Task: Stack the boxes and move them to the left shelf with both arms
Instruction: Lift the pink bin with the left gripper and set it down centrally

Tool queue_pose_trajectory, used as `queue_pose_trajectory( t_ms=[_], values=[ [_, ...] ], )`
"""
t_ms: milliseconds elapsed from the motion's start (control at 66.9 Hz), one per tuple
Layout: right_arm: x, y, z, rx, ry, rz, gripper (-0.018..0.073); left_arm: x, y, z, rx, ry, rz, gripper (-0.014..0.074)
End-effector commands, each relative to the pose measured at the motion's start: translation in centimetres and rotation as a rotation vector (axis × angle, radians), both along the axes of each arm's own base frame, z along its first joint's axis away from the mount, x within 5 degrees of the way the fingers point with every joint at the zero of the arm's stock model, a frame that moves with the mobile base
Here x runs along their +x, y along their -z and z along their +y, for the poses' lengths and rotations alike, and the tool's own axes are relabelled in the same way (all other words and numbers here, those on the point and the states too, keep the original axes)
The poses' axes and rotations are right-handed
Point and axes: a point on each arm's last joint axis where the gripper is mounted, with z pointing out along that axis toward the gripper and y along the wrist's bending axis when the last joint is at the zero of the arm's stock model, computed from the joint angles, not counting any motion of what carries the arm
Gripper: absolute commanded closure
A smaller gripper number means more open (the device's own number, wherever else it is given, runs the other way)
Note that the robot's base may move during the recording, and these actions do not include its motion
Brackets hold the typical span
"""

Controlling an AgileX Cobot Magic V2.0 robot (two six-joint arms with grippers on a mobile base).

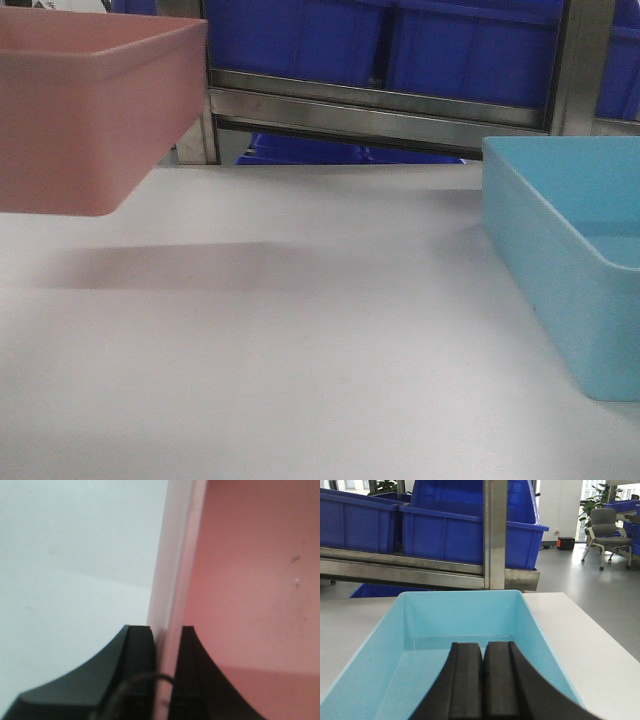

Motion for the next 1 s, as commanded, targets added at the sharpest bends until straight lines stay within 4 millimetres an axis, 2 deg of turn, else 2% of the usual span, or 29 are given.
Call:
queue_pose_trajectory(
  t_ms=[0,90,194,329,478,583,792,987],
  values=[
    [-0.2,-0.9,0.0,-0.021,0.008,-0.094,0.0505,-1.3,-3.7,-2.6,-0.094,-0.031,-0.116,0.0605],
    [-0.2,-0.9,0.0,-0.021,0.008,-0.094,0.0505,-1.4,-3.6,-5.4,-0.125,0.002,-0.096,0.0605],
    [-0.2,-0.9,0.0,-0.021,0.008,-0.094,0.0505,-1.7,-2.4,-8.4,-0.116,0.029,-0.064,0.0605],
    [-0.2,-0.9,0.0,-0.021,0.008,-0.094,0.0505,-2.4,0.4,-11.9,-0.086,0.033,-0.031,0.0605],
    [-0.2,-0.9,0.0,-0.021,0.008,-0.094,0.0505,-3.4,3.2,-15.7,-0.138,0.055,-0.059,0.0605],
    [-0.2,-0.9,0.0,-0.021,0.008,-0.094,0.0505,-3.8,5.4,-17.1,-0.159,0.047,-0.082,0.0605],
    [-0.2,-0.9,0.0,-0.021,0.008,-0.094,0.0505,-3.2,9.5,-17.8,-0.124,0.045,0.012,0.0605],
    [-0.2,-0.9,0.0,-0.021,0.008,-0.094,0.0505,-2.5,11.5,-18.4,-0.158,-0.008,0.071,0.0605]
  ],
)
